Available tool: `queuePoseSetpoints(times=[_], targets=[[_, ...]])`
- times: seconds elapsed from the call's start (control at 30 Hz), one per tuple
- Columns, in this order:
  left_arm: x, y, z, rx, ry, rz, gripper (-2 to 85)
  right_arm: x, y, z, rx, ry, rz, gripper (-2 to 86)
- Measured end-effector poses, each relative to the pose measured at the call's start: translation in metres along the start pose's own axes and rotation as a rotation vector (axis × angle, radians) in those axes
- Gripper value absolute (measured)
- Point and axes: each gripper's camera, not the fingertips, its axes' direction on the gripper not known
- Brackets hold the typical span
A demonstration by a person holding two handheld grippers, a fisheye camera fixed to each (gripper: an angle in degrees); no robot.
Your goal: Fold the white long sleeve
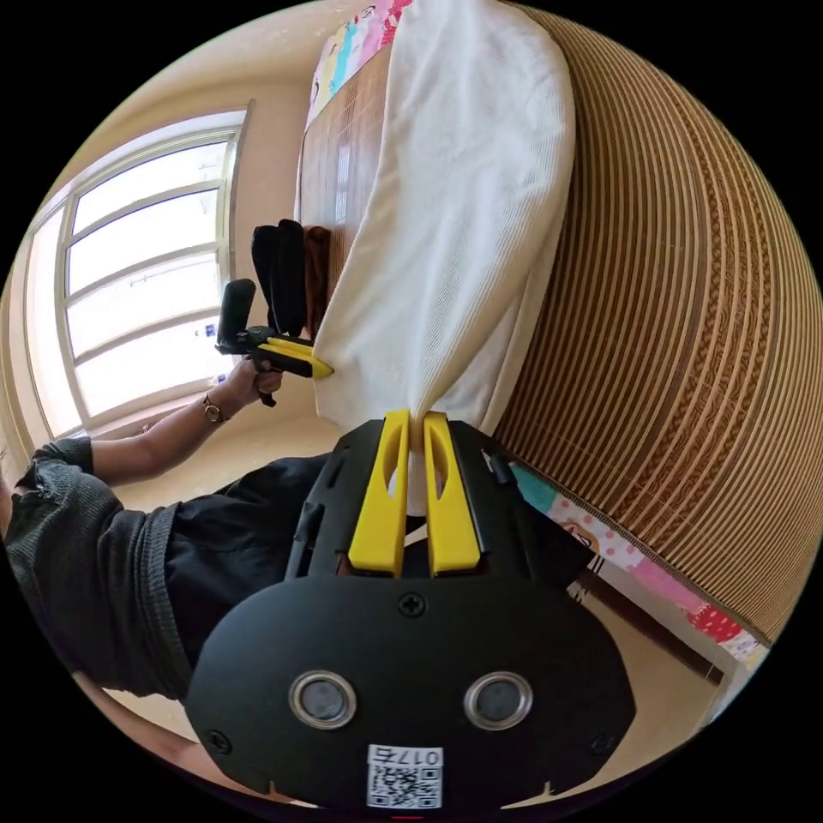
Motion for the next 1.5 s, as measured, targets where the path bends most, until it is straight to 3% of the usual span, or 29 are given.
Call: queuePoseSetpoints(times=[0.13,0.33,0.47,0.7,0.77,0.87,1.03,1.1,1.2,1.33,1.5], targets=[[0.005,0.033,-0.03,0.124,0.035,0.043,3.9,0.006,0.002,0.012,0.04,0.02,0.044,3.6],[-0.034,0.053,-0.005,0.186,-0.052,-0.263,7.6,0.062,0.005,0.027,0.093,0.044,0.233,8.0],[-0.035,0.043,-0.013,0.295,-0.003,-0.26,11.0,0.082,-0.004,0.013,0.162,0.034,0.27,11.8],[-0.013,0.01,0.007,0.143,-0.19,-0.145,7.6,0.112,-0.041,0.034,-0.013,-0.04,0.219,6.3],[0.001,0.019,0.012,0.107,-0.065,-0.074,4.2,0.101,-0.034,0.024,-0.008,-0.029,0.183,5.1],[0.032,0.052,0.009,0.171,-0.032,0.035,3.9,0.082,-0.005,0.014,-0.01,0.007,0.14,4.0],[0.027,0.087,0.066,-0.035,0.005,-0.117,4.5,0.104,0.038,0.053,-0.248,0.032,0.185,4.8],[0.021,0.093,0.076,-0.084,-0.006,-0.199,5.2,0.112,0.043,0.038,-0.179,0.047,0.201,6.2],[0.023,0.093,0.044,0.118,-0.036,-0.211,5.9,0.136,0.041,-0.01,0.055,-0.062,0.235,9.6],[0.013,0.059,-0.006,0.35,0.088,-0.191,10.5,0.181,0.014,-0.059,0.278,-0.173,0.262,12.5],[-0.002,0.0,-0.035,0.415,0.188,-0.171,15.7,0.219,-0.039,-0.075,0.308,-0.287,0.218,14.7]])
